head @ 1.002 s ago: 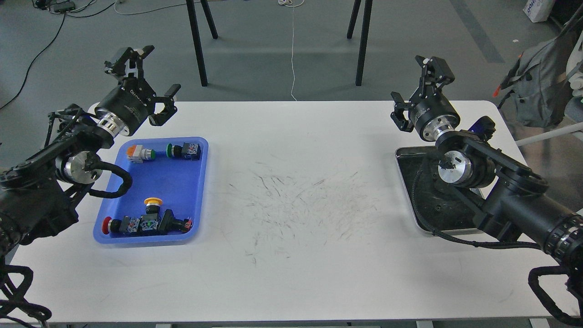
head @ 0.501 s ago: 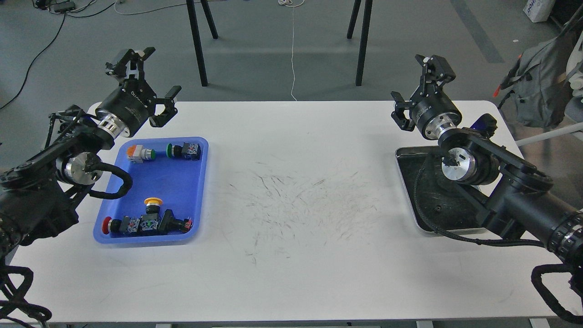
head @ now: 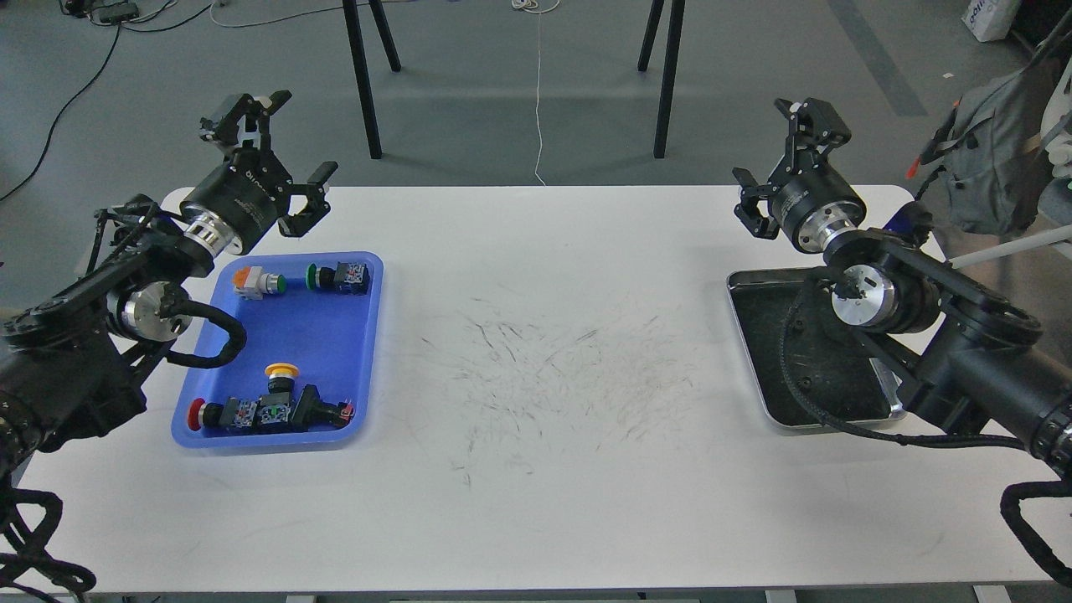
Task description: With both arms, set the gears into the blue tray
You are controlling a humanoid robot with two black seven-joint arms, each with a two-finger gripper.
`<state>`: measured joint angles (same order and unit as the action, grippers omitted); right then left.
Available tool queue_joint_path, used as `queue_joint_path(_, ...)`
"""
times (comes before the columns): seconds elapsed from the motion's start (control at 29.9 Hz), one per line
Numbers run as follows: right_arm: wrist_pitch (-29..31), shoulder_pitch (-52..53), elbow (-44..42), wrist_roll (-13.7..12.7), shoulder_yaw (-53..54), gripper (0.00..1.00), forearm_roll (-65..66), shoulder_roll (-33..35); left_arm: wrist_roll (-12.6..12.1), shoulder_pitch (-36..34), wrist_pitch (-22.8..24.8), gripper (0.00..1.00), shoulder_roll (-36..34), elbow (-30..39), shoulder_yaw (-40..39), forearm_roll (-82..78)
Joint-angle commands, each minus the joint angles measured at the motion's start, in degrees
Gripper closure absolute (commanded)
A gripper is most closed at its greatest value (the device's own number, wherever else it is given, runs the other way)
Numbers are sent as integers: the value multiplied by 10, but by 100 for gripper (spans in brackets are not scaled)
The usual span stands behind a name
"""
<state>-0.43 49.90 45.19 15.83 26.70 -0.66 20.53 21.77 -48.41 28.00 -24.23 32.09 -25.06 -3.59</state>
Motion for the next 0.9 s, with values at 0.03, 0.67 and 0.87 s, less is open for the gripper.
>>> queue_joint_path(0.03,24,31,33,-23,-83,1,-1,57,1,0,0,0,1,0,-1,0)
queue_joint_path(0.67,61,230,152,-111,-483,1,13,243,6,0,0,0,17,0,-1,2)
queue_joint_path(0.87,53,224,138,-110,-529,1,124,245,7,1,0,0,17,0,-3,2)
